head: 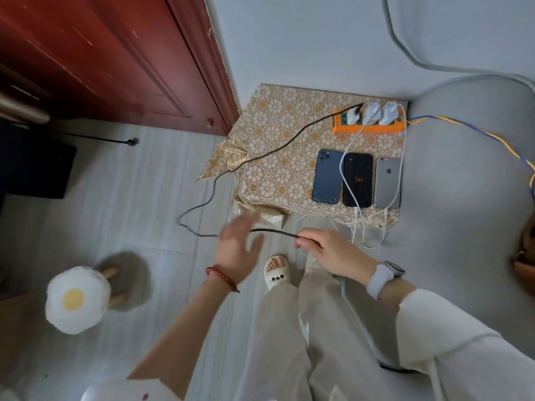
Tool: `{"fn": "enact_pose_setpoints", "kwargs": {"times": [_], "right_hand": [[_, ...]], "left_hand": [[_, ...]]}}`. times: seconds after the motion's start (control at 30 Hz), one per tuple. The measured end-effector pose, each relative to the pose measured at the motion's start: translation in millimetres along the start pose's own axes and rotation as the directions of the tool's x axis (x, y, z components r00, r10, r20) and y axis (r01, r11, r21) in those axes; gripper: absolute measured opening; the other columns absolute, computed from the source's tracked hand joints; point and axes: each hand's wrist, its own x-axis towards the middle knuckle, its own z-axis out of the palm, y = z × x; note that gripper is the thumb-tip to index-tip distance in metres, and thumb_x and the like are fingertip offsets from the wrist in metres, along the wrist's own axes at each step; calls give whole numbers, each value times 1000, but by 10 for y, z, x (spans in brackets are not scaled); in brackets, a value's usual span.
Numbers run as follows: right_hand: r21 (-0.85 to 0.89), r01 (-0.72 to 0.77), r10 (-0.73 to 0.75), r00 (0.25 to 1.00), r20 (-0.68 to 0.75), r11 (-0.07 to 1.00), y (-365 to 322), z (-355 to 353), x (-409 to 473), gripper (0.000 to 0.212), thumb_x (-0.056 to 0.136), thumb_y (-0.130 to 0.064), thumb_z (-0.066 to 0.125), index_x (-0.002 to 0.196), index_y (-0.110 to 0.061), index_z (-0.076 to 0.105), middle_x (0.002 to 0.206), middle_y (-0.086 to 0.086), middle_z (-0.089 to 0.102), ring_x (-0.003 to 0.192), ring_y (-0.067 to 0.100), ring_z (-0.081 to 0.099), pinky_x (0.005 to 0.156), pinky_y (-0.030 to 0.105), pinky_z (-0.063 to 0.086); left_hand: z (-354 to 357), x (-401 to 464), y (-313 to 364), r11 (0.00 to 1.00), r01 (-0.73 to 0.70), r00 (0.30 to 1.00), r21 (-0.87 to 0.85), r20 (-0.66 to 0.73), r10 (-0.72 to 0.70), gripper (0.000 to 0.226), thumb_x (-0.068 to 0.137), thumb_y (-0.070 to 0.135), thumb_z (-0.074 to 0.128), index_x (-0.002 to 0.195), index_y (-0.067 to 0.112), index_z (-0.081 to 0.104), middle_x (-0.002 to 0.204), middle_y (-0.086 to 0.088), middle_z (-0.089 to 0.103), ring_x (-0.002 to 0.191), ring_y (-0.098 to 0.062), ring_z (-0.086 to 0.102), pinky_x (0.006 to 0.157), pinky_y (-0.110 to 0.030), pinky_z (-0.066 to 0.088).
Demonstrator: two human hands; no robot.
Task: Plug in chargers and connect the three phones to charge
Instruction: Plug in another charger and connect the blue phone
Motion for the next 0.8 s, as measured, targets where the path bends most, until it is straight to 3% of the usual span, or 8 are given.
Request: {"fn": "enact_pose_setpoints", "kwargs": {"times": [0.07,0.17,0.23,0.33,0.5,0.6,0.7,0.8], "right_hand": [[15,10,-9,1000,-11,1000,-87,-12,39,23,94,-17,42,87,-11,64,49,-17,47,42,3,44,46,15,32],[43,-25,24,999,23,999,-70,-77,-7,21,94,-17,44,86,-8,62,52,-18,49,46,-5,48,49,9,36],[29,-60,59,998,29,998,-1,-138,-58,18,92,-17,46,86,-7,60,65,-14,54,54,-5,51,54,8,37],[37,-119,118,993,18,992,104,-215,-99,16,92,-15,47,92,-9,62,83,-1,65,67,9,56,63,15,40],[4,-146,145,988,61,989,166,-214,-35,14,90,-19,51,85,-8,59,79,11,64,70,22,57,66,32,42],[-71,-183,189,979,75,980,269,-257,-43,18,90,-23,52,79,-8,55,68,3,52,61,15,46,58,27,33],[-53,-169,168,985,-29,984,326,-277,-116,22,91,-21,51,81,-3,59,66,9,54,58,16,45,56,27,32],[-87,-91,83,992,-92,992,253,-219,-139,22,90,-21,52,81,-3,62,66,11,56,59,19,47,57,33,36]], "left_hand": [[76,-19,125,990,-140,976,29,172,133,30,86,15,52,114,6,59,103,-12,70,98,-26,63,100,-48,39],[79,39,102,970,-169,984,173,-33,177,16,84,9,53,87,8,68,74,-9,72,68,-28,65,79,-39,49],[-5,78,17,987,26,982,158,-189,4,18,84,6,50,88,9,67,75,-11,71,69,-32,63,68,-39,51],[-135,114,-187,953,283,901,109,-370,-225,23,85,3,44,95,10,63,87,-12,70,78,-37,60,69,-45,51],[-180,124,-351,852,519,741,-75,-457,-492,28,89,10,33,99,16,58,93,-9,68,82,-34,59,70,-40,49],[-254,144,-471,770,607,655,-196,-425,-624,28,92,14,32,107,16,56,107,-12,64,94,-34,57,82,-44,47],[-256,175,-448,820,565,752,-91,-353,-557,36,90,15,44,125,14,47,133,-16,46,121,-36,41,101,-52,36],[-98,199,-133,972,233,945,22,-242,-221,50,83,19,54,131,9,42,137,-16,44,130,-36,34,106,-56,30]]}}
